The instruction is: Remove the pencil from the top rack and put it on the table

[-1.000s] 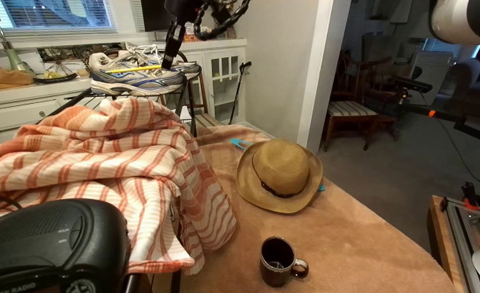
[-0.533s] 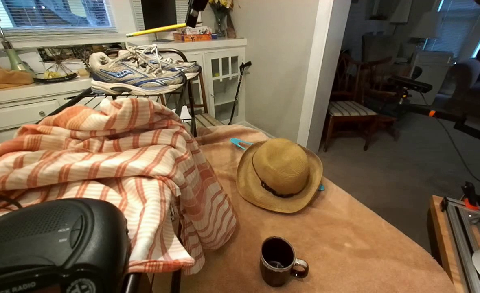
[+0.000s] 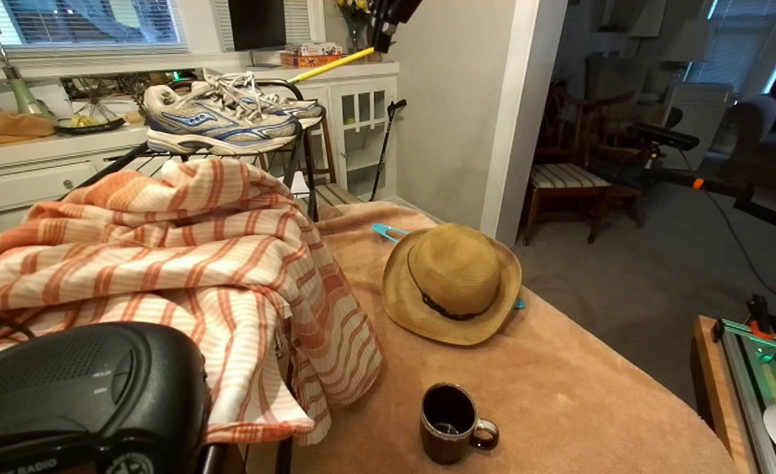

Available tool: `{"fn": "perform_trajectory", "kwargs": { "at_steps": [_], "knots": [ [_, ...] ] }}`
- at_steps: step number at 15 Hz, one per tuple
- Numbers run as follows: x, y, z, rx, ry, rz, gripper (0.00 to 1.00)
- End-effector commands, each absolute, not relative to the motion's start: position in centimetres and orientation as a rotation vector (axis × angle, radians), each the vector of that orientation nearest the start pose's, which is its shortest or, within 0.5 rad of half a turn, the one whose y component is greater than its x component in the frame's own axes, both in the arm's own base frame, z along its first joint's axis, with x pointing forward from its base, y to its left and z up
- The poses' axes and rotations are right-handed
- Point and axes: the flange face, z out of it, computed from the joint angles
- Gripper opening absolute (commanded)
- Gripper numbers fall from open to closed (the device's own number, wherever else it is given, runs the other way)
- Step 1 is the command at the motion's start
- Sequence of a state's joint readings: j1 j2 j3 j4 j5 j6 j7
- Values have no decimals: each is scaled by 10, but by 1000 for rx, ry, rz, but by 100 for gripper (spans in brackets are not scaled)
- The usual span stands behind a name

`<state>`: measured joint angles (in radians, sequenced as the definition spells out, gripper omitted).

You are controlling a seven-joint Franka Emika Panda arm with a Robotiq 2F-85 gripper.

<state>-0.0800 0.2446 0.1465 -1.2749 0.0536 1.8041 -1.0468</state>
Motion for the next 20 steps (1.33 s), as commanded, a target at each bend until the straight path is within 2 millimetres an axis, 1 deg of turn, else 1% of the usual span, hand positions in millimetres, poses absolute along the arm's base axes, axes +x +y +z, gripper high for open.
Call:
{"fn": "perform_trajectory", "kwargs": {
  "at_steps": [1,2,5,8,10,12,13,14,15,16,18,20],
  "knots": [
    [605,21,613,-2579,-1731,-323,2],
    [597,17,602,-2574,-1735,-291,2],
    [575,7,563,-2552,-1667,-204,2],
    [548,6,521,-2512,-1580,-150,2],
    [527,8,494,-2492,-1522,-105,2],
    [507,10,470,-2471,-1476,-55,2],
    [496,9,458,-2475,-1454,-21,2],
    [489,7,448,-2486,-1439,2,2],
    [490,4,442,-2498,-1320,-38,2],
    [507,7,452,-2475,-1430,16,9],
    [499,3,441,-2483,-1370,4,9],
    [497,1,440,-2485,-1351,-2,9]
  ]
}}
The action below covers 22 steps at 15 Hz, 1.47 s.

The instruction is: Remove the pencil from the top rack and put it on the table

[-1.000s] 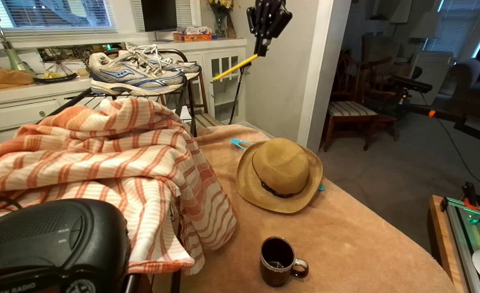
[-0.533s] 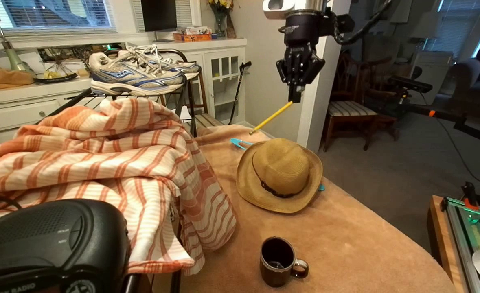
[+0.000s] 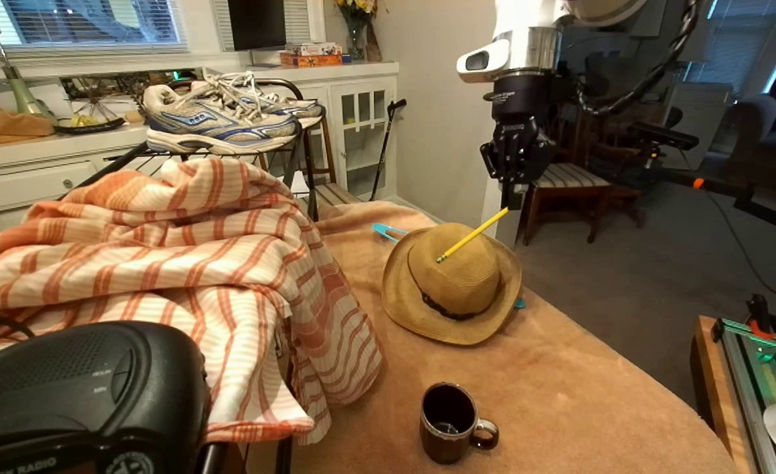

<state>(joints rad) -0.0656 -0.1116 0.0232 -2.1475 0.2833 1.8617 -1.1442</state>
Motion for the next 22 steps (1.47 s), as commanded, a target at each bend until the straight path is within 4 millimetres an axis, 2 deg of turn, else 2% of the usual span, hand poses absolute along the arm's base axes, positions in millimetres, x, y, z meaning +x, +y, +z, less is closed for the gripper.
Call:
{"fn": "perform_trajectory", "kwargs": {
  "at_steps": [1,3,4,5,14,17,22],
  "knots": [
    [497,1,441,-2486,-1348,-5,9],
    [497,1,442,-2487,-1347,-7,9],
    [497,6,438,-2478,-1344,0,2],
    [495,6,430,-2495,-1336,6,2],
    [445,0,341,-2532,-1105,95,2],
    [422,9,312,-2522,-996,90,2],
    [394,22,267,-2528,-927,63,2]
  ]
}}
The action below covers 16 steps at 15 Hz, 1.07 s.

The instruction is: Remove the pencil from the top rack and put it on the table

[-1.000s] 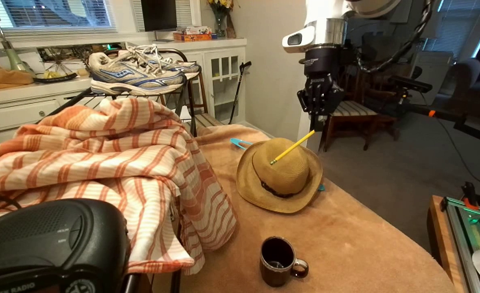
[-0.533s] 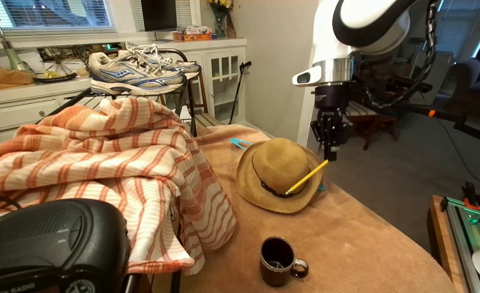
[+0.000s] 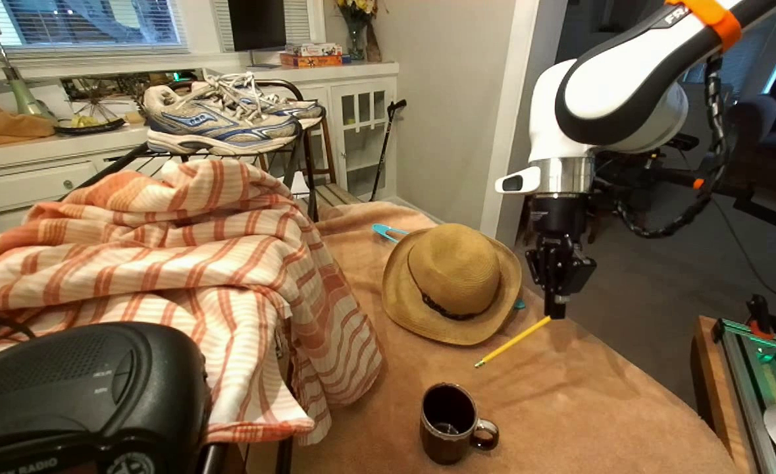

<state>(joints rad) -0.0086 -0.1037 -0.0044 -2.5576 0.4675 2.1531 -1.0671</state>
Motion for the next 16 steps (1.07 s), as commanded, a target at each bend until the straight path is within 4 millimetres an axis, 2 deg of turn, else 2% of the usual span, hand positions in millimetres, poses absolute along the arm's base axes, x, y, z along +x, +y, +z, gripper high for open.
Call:
{"fn": "perform_trajectory", "kwargs": {
  "at_steps": [1,6,11,12,16],
  "knots": [
    [390,24,259,-2541,-912,51,2],
    [373,33,233,-2577,-881,11,2],
    [362,31,214,-2622,-924,2,2],
    [371,31,211,-2626,-934,3,2],
    [368,32,198,-2641,-986,59,2]
  ]
}}
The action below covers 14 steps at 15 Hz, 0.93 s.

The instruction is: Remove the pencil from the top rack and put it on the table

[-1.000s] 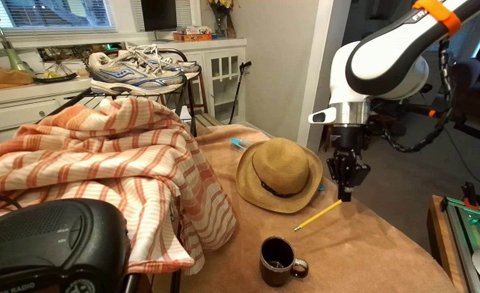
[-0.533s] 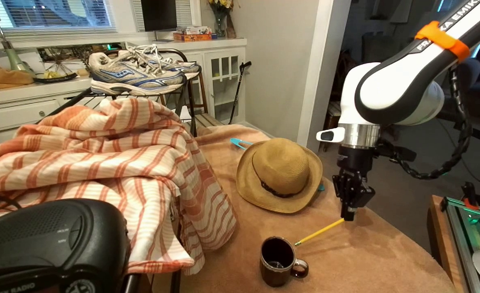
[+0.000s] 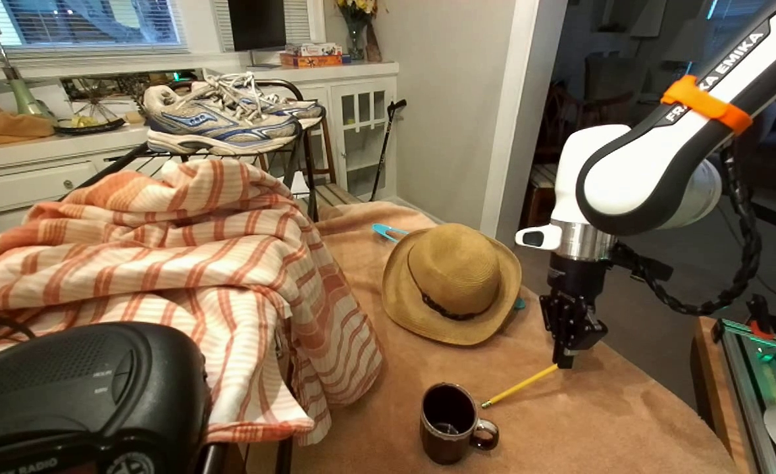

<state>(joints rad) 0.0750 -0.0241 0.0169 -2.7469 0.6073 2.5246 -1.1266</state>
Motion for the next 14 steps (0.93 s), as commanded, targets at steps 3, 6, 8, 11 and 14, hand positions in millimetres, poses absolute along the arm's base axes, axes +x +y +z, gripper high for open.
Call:
{"fn": "perform_trajectory", "kwargs": {
  "at_steps": [3,6,8,11,14],
  "knots": [
    [368,37,192,-2648,-1060,85,2],
    [372,41,192,-2669,-1132,77,27],
    [375,43,199,-2670,-1165,54,41],
    [371,47,219,-2679,-1170,30,64],
    [380,47,246,-2774,-1115,14,86]
  ]
}}
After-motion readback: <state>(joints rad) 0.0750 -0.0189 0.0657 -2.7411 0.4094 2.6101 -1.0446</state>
